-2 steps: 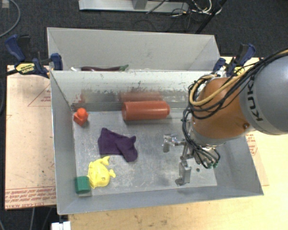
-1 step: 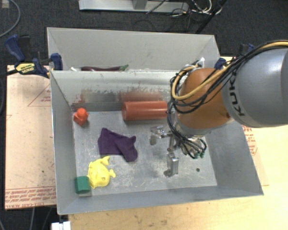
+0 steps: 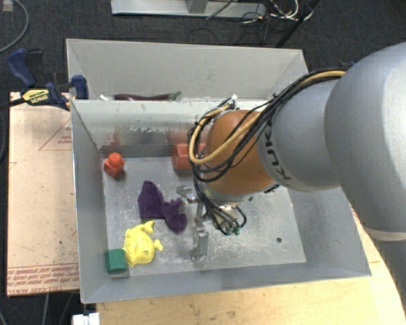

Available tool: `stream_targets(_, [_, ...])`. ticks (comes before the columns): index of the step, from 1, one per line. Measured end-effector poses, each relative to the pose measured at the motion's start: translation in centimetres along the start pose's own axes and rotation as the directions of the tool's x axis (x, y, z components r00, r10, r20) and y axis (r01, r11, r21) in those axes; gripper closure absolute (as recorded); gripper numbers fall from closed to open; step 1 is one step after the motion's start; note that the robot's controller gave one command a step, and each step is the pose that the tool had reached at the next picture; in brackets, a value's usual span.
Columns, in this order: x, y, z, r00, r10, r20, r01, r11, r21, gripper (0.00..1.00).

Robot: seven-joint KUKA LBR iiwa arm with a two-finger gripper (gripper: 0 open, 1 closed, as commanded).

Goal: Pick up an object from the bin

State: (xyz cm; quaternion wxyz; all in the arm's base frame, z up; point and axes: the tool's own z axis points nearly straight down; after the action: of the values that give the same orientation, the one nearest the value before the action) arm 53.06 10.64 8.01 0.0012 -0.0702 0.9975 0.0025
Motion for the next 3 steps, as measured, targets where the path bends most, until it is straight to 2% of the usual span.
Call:
stream_targets(1, [-1.57,2.52,1.01,0.888,0.459,0.001,-0.459,0.888,0.004,1.00])
stream_targets(3, [-1.56,2.53,0.96,0.889,0.458,0.002,-0.458,0.889,0.004,1.00])
